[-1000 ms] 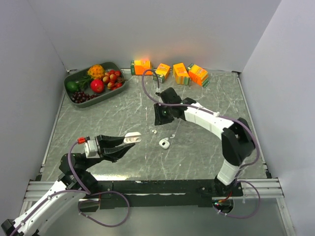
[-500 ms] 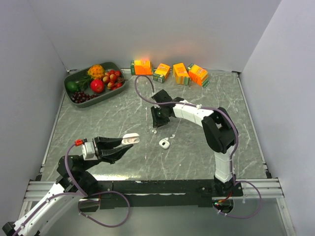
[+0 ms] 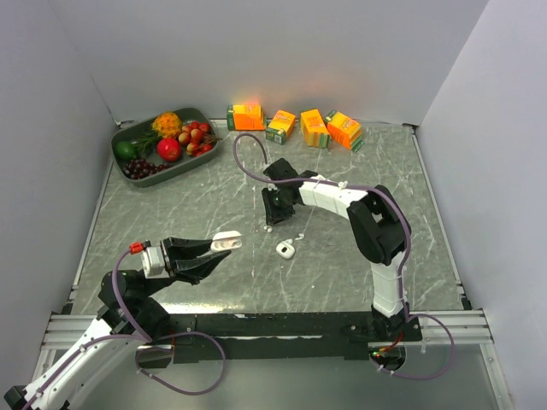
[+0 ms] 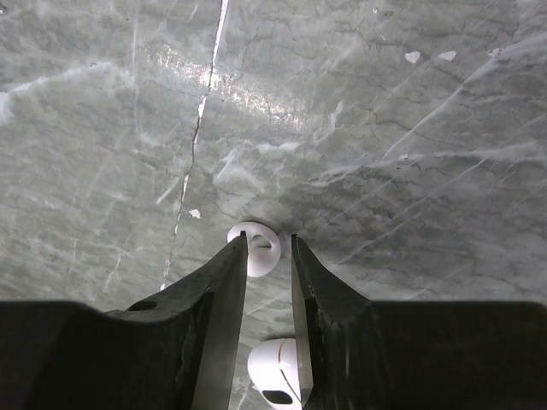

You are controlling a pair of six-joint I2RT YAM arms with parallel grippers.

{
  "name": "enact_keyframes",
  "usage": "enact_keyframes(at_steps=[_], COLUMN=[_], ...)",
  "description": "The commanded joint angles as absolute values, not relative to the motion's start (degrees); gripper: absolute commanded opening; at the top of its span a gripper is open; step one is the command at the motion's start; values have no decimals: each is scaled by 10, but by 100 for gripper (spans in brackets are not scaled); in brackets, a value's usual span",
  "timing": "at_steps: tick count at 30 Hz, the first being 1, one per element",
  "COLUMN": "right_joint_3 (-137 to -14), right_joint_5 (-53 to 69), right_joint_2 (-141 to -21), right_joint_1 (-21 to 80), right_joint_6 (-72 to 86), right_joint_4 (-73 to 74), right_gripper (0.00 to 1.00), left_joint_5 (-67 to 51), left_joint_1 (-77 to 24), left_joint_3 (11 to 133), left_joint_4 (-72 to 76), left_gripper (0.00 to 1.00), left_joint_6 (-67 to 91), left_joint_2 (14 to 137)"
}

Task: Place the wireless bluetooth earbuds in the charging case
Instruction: Pick up the earbud from the center of the board.

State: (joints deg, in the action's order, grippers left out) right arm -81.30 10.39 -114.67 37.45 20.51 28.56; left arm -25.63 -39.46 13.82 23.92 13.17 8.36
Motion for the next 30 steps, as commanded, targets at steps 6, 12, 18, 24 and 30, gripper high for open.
enact_keyframes(at_steps=[6, 12, 18, 24, 30], right_joint_3=[-800, -782, -773, -773, -766], right_joint_5=[114, 114, 113, 105, 103], right_joint_2=[-1168, -1165, -1159, -1151, -1156], right_joint_1=[381, 392, 398, 420, 437], right_joint_6=[205, 210, 212, 214, 223], right_joint_4=[265, 258, 255, 258, 255], right_gripper=[35, 35, 35, 36, 31], left_joint_5=[-255, -256, -257, -257, -258], left_joint_1=[-396, -396, -396, -396, -396], left_joint_3=[139, 139, 139, 138, 141], left_joint_4=[251, 252, 253, 254, 250], left_gripper=[1, 1, 1, 1, 1], left_joint_6=[134, 134, 136, 136, 136], left_joint_2=[84, 87, 89, 88, 88])
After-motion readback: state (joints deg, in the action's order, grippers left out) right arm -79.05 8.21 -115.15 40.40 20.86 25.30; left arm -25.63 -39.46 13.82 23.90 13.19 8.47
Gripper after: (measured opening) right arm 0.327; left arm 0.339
